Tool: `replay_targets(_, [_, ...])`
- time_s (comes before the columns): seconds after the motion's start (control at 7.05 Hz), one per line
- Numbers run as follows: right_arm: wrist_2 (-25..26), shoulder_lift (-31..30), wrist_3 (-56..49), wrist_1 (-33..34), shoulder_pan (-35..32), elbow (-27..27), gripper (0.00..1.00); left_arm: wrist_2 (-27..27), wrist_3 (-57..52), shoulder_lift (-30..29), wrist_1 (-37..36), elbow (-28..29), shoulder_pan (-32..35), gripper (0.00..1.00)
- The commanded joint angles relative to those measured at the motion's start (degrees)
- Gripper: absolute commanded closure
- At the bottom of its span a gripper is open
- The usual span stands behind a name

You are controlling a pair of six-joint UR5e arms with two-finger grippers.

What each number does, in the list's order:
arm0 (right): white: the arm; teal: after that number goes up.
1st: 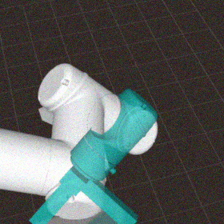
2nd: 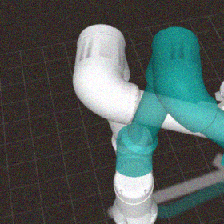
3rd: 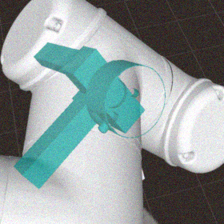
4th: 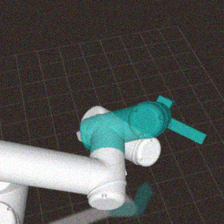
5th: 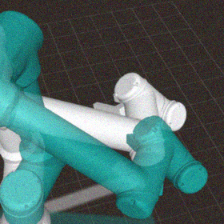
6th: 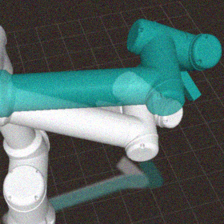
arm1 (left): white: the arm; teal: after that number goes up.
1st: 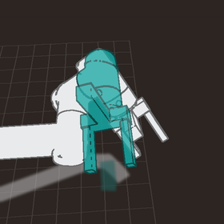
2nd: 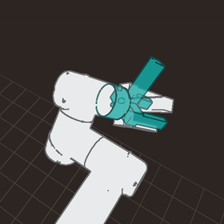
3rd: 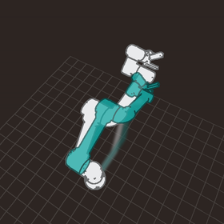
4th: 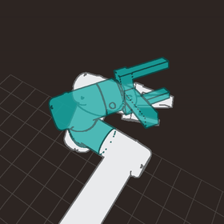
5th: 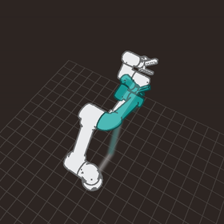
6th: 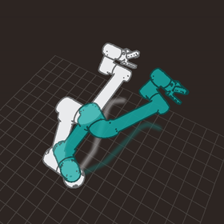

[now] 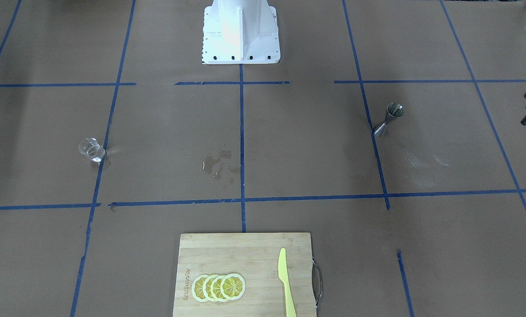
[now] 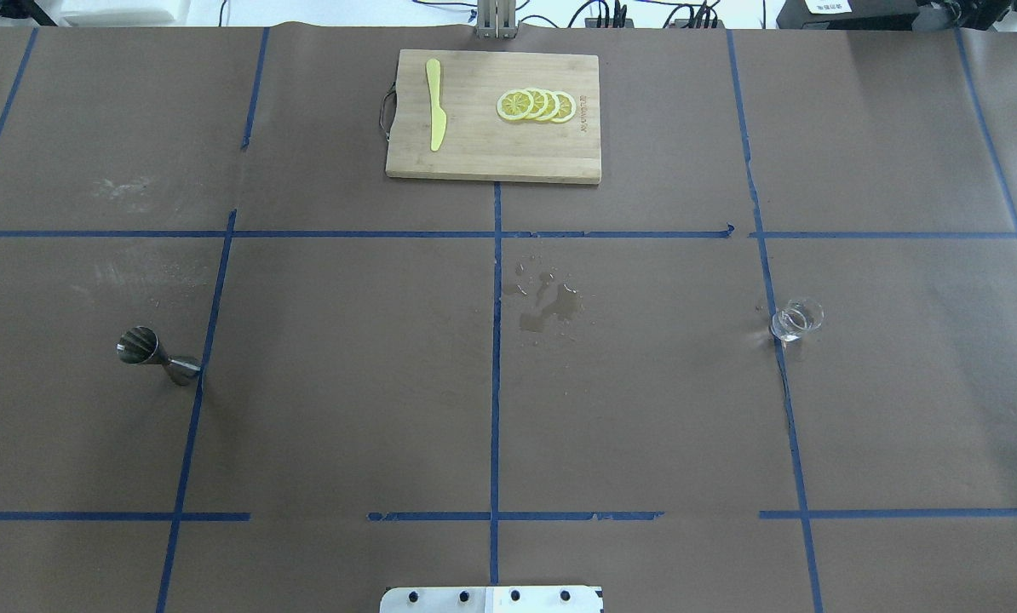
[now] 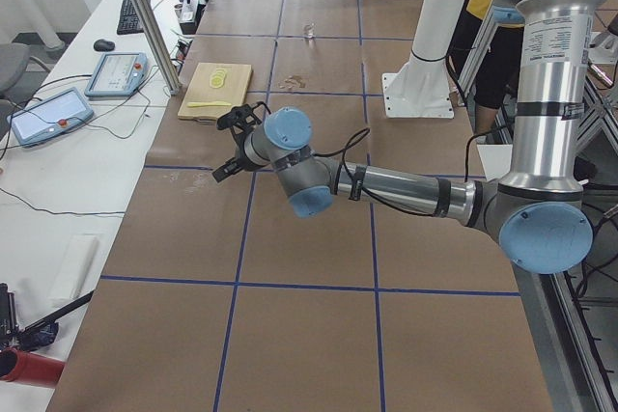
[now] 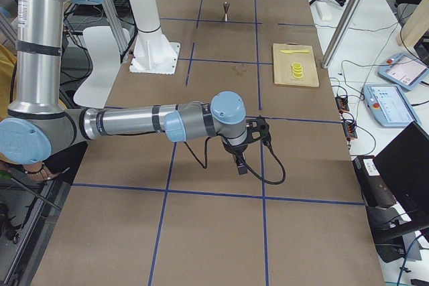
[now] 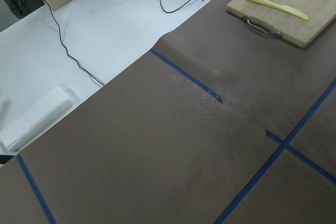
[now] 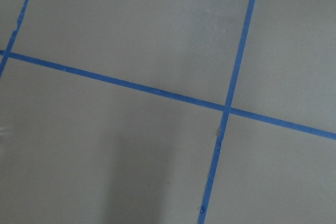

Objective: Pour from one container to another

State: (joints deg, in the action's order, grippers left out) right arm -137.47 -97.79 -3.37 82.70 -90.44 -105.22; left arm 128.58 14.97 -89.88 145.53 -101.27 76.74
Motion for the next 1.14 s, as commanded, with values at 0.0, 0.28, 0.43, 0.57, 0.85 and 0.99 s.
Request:
replay_targets(0.0, [0.01, -0.30, 0.21, -0.08, 0.00, 0.02, 0.00, -15.21, 18.80, 0.23, 0.11, -8.39, -12.35, 0.00])
replay_targets(0.28, [0.01, -0.48, 0.21, -0.08, 0.00, 0.10, 0.00, -30.41, 29.19, 4.07, 0.19, -16.55, -22.46, 0.00])
replay_targets(0.43, [0.09, -0.56, 0.21, -0.08, 0.00, 0.10, 0.00, -40.06, 33.50, 8.02, 0.20, -20.25, -27.56, 0.00])
replay_targets(0.57, [0.09, -0.56, 0.12, -0.08, 0.00, 0.10, 0.00, -52.17, 38.07, 10.23, 0.20, -21.50, -34.14, 0.00])
replay_targets(0.85, [0.01, -0.56, 0.21, -0.08, 0.00, 0.02, 0.00, -75.23, 49.31, 13.57, -0.24, -21.25, -51.36, 0.00])
replay_targets(0.99, [0.01, -0.56, 0.21, -0.08, 0.00, 0.02, 0.00, -83.67, 52.50, 15.07, -0.33, -20.21, -56.91, 0.00])
